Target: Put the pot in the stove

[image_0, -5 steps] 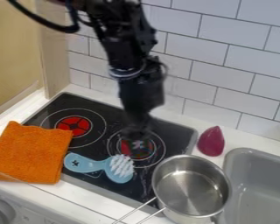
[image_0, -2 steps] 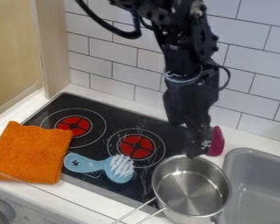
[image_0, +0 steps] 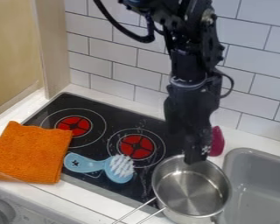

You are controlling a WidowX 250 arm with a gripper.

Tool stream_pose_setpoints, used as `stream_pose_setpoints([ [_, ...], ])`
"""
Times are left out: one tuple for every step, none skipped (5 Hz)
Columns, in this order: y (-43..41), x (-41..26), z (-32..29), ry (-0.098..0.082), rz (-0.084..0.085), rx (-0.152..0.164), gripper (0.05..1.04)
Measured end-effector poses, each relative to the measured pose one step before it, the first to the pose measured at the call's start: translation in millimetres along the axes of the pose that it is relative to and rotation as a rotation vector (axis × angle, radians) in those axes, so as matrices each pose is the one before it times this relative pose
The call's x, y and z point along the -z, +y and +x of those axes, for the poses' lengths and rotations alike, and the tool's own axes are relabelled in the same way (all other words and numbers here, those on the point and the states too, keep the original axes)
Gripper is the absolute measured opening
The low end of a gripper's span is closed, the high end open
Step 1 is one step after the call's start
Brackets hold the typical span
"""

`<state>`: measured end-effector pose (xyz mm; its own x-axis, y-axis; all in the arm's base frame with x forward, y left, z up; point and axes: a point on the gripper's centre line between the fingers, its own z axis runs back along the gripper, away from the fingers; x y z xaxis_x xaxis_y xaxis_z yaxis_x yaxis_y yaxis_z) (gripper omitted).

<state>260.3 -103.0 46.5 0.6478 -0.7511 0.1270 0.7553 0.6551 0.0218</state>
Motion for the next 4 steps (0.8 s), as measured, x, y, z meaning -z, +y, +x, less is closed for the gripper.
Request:
stream_pose_setpoints([
  [3.91, 2.77, 0.30, -0.0074, 0.0066, -0.0019, 1.001],
  [0.42, 11.16, -7.68, 0.0225, -0.0062, -0.0139, 1.001],
  [-1.13, 7.30, -2.09, 0.0139, -0.0095, 0.0027, 1.001],
  [-1.83, 11.02, -10.98, 0.0283, -0.0171, -0.0087, 1.001],
])
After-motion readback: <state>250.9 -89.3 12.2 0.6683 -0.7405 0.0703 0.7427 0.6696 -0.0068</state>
